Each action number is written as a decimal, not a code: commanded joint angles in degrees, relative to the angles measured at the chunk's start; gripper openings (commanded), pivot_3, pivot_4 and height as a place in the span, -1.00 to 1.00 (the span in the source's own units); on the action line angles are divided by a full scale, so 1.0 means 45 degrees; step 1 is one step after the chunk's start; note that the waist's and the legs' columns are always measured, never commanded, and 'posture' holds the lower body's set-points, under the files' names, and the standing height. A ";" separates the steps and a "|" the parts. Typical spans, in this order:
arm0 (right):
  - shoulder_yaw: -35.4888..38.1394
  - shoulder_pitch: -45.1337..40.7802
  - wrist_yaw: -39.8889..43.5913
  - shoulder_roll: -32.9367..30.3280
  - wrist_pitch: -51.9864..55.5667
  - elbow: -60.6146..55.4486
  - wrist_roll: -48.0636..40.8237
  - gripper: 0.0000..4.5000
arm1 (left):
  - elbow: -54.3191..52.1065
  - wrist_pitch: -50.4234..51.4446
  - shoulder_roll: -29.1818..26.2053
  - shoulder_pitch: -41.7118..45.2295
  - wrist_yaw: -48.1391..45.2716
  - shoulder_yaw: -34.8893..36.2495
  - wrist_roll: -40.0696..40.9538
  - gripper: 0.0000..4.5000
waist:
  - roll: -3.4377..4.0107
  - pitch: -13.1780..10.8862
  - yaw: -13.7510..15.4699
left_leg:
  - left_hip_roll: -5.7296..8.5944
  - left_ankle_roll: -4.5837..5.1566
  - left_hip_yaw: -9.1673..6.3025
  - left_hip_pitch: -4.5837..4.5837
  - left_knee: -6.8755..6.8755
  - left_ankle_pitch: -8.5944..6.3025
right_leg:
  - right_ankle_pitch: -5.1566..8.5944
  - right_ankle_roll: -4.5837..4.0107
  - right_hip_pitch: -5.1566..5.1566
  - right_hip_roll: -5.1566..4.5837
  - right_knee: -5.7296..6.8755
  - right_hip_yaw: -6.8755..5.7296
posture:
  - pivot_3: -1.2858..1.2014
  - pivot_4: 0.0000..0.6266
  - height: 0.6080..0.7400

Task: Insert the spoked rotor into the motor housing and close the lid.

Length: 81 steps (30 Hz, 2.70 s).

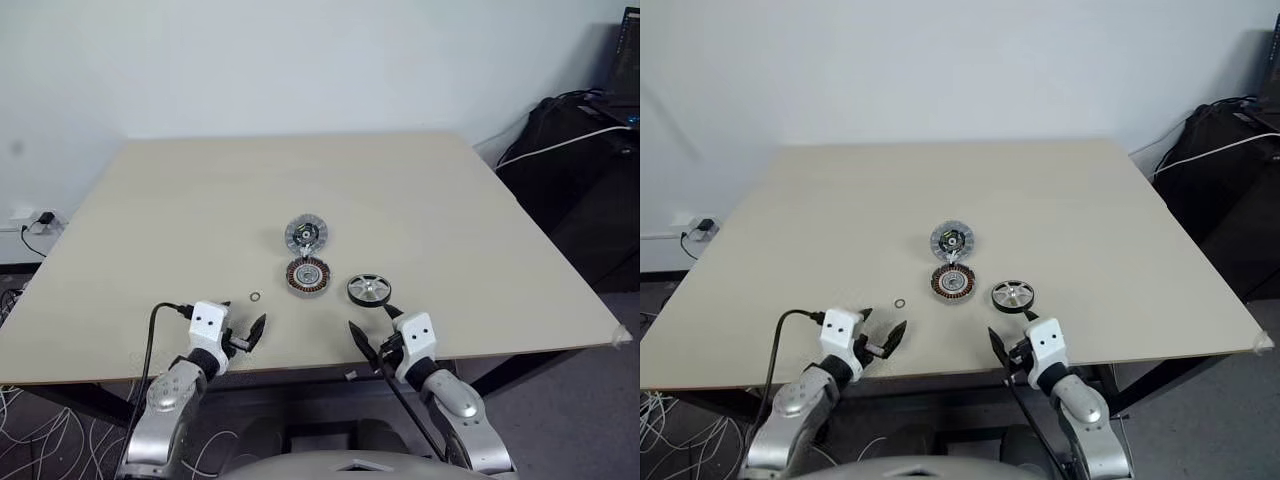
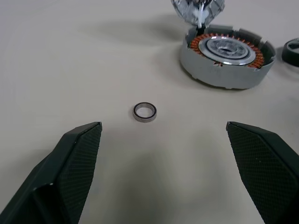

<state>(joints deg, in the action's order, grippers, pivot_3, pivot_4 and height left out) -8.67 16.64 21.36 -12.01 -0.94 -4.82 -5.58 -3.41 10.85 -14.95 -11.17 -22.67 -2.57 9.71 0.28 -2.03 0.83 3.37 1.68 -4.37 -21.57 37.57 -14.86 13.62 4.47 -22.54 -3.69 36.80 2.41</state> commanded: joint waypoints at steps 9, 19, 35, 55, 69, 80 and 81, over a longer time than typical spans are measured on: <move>-0.0005 0.0056 -0.0263 0.0125 0.0508 -0.1485 0.0032 0.99 | 0.1775 0.0895 -0.0827 0.2693 -0.0537 -0.0674 -0.1220 1.00 | -0.0004 0.0008 0.0000 | 0.0000 0.0030 -0.0001 0.0006 -0.0001 0.0021 | -0.0004 -0.0001 0.0000 0.0013 0.0003 0.0015 | 0.03 -1.00 1.00; -0.0090 0.0173 -0.0450 0.0236 0.1069 -0.2224 0.0116 0.99 | 0.2339 0.1441 -0.0575 0.3289 -0.0755 -0.0775 -0.1166 1.00 | -0.0007 0.0012 0.0010 | 0.0000 0.0027 -0.0002 0.0004 -0.0001 0.0019 | -0.0008 -0.0002 -0.0002 0.0007 0.0003 0.0018 | 0.03 -1.00 1.00; -0.0065 0.0120 -0.0466 0.0275 0.1389 -0.2426 0.0057 0.99 | 0.3655 0.1945 -0.0455 0.4347 -0.0757 -0.0716 -0.1389 1.00 | -0.0016 0.0022 0.0010 | 0.0000 0.0022 -0.0003 0.0009 0.0003 0.0026 | -0.0015 0.0005 0.0003 0.0011 0.0007 0.0017 | 0.03 -1.00 1.00; 0.0004 0.0099 -0.0475 0.0363 0.0800 -0.1830 0.0092 1.00 | 0.4282 0.2833 -0.0332 0.4661 -0.1167 -0.0946 -0.1621 -0.42 | 0.0007 0.0103 0.0030 | 0.0006 0.0032 -0.0003 0.0010 0.0006 0.0033 | -0.0020 0.0009 0.0008 0.0008 0.0006 0.0021 | 0.03 -1.00 1.00; 0.0004 0.0021 -0.0533 0.0443 0.0921 -0.1887 0.0079 1.00 | 0.3757 0.2445 -0.0191 0.4539 -0.0890 -0.0500 -0.1503 -0.70 | 0.0032 0.0188 0.0023 | 0.0006 0.0024 -0.0005 0.0017 0.0005 0.0028 | -0.0018 0.0008 0.0011 0.0008 0.0006 0.0022 | 0.03 -1.00 1.00; -0.0129 0.0093 -0.0617 0.0435 0.1187 -0.2221 0.0102 1.00 | 0.2489 0.2185 0.0332 0.4977 -0.0805 -0.0771 -0.1437 -0.70 | 0.0022 0.0181 0.0032 | 0.0005 0.0020 -0.0006 0.0010 0.0005 0.0026 | -0.0018 0.0008 0.0006 0.0008 0.0006 0.0021 | 0.03 -1.00 1.00; -0.0136 0.0106 -0.0627 0.0434 0.1210 -0.2257 0.0106 1.00 | 0.2445 0.2174 0.0406 0.5073 -0.0812 -0.0814 -0.1442 -0.70 | 0.0022 0.0181 0.0035 | 0.0006 0.0020 -0.0006 0.0010 0.0006 0.0027 | -0.0018 0.0008 0.0007 0.0008 0.0006 0.0020 | 0.03 -1.00 1.00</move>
<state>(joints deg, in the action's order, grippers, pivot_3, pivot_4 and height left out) -9.27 17.66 18.77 -10.26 4.41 -12.21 -4.83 10.44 21.95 -13.51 9.97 -26.29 -5.85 2.90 0.38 -1.22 0.98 3.40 1.77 -4.40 -21.53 37.60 -14.74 13.54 4.51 -22.51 -3.65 36.82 2.50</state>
